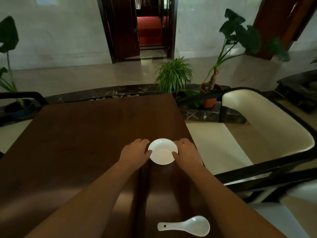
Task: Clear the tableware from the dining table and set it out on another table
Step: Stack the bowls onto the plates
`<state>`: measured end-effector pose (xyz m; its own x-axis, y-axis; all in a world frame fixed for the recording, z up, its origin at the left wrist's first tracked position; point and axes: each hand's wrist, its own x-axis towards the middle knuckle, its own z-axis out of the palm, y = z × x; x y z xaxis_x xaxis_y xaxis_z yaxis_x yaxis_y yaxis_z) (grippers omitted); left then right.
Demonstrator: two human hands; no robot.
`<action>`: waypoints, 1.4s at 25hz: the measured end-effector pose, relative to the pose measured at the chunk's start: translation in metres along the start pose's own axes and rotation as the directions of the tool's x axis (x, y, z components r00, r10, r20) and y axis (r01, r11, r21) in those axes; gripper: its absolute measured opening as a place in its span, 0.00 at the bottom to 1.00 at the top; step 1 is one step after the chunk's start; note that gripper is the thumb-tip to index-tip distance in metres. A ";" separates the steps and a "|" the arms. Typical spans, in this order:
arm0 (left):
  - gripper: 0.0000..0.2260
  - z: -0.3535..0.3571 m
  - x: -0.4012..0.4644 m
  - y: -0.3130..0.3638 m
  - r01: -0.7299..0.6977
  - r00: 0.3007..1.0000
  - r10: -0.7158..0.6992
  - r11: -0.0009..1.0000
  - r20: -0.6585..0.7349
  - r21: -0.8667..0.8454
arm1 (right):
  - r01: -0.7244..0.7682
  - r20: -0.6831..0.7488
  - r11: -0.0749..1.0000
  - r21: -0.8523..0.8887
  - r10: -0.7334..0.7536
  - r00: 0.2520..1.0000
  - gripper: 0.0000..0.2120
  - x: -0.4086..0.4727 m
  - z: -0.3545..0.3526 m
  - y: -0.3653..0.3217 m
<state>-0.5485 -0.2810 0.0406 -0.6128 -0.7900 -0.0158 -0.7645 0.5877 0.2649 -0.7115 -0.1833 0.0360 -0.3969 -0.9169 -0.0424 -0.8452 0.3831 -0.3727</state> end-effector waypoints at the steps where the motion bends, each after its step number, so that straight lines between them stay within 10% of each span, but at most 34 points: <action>1: 0.20 0.009 0.006 -0.002 -0.001 1.000 0.001 1.000 0.021 -0.015 | -0.008 0.031 1.000 0.017 0.007 0.999 0.21 0.006 0.008 0.001; 8: 0.24 0.050 0.006 -0.015 -0.026 0.984 0.050 0.991 0.173 -0.135 | -0.108 0.056 0.986 0.128 0.102 0.993 0.18 0.014 0.039 0.006; 18: 0.23 0.025 -0.048 -0.009 0.023 1.000 -0.025 0.967 -0.006 -0.255 | -0.169 -0.069 0.890 0.424 0.218 0.974 0.20 -0.040 0.029 -0.022; 35: 0.24 -0.056 -0.503 -0.016 0.108 0.989 -0.132 0.955 -0.069 -0.278 | -0.076 0.044 0.842 0.534 0.062 0.997 0.18 -0.436 0.016 -0.154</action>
<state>-0.2171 0.0972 0.0983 -0.4908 -0.8711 0.0163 -0.7407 0.4270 0.5187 -0.4022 0.1559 0.0972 -0.4327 -0.8953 -0.1058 -0.4908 0.3324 -0.8053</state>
